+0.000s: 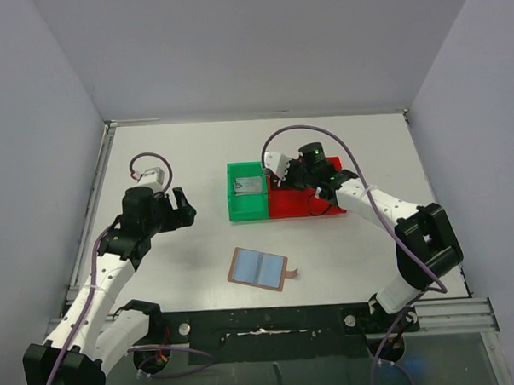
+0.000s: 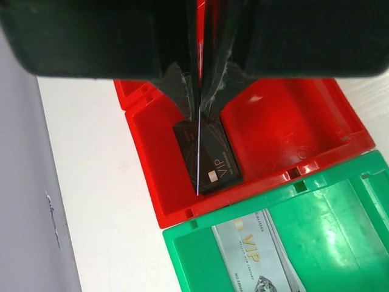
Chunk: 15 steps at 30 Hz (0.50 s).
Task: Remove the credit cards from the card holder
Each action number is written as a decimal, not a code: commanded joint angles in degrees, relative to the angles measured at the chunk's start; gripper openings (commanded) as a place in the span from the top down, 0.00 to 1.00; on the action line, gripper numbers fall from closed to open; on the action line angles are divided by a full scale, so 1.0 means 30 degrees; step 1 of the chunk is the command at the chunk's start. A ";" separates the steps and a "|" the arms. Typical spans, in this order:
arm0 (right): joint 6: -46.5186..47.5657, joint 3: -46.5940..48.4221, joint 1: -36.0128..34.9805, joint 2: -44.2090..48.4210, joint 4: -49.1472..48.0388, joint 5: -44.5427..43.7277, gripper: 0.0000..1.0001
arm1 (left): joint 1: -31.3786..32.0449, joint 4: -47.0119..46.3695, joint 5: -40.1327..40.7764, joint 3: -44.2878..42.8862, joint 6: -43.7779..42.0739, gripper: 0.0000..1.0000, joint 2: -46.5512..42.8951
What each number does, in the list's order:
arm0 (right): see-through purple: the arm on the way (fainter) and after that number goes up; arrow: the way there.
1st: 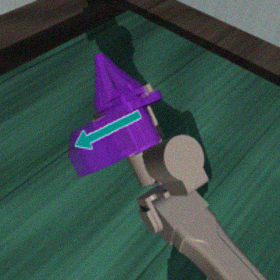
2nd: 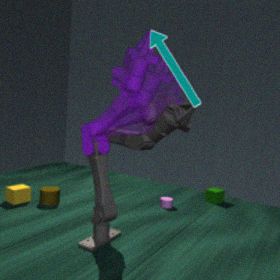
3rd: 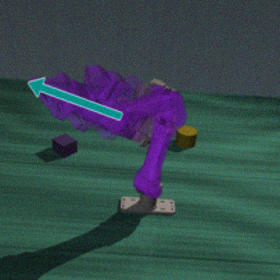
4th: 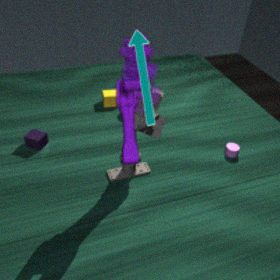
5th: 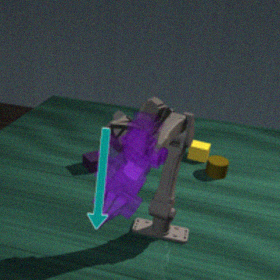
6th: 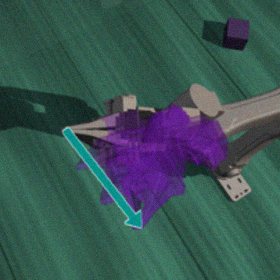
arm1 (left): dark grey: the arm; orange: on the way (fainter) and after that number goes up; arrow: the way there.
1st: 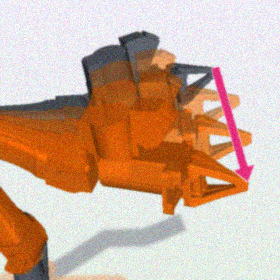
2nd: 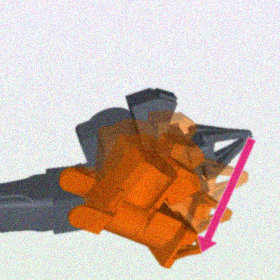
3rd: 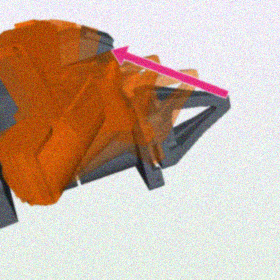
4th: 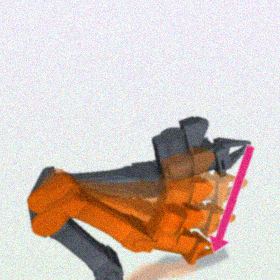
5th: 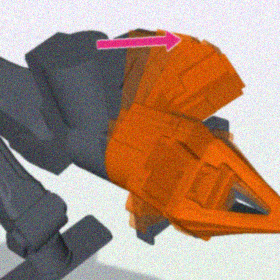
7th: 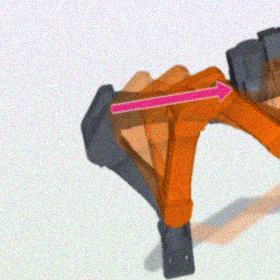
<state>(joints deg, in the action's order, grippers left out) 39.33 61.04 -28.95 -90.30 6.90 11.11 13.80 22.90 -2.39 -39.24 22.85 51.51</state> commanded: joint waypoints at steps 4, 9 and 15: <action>0.3218 0.1449 0.0037 -0.1380 -0.0263 0.0755 1.00 | -0.0219 -0.1281 -0.0234 -0.0127 -0.0408 0.21 0.0042; 0.4499 0.2463 0.0120 -0.2919 0.0498 -0.0384 1.00 | -0.0256 -0.1245 -0.0034 -0.0104 -0.0381 0.21 0.0009; 0.6119 0.2969 0.0129 -0.4236 0.0055 -0.1458 1.00 | -0.0366 -0.1322 -0.0318 -0.0094 -0.0381 0.21 0.0216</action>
<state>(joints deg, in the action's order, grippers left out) 52.60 66.59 -28.80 -101.75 8.86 9.45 13.28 22.63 -2.46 -39.22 22.72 51.94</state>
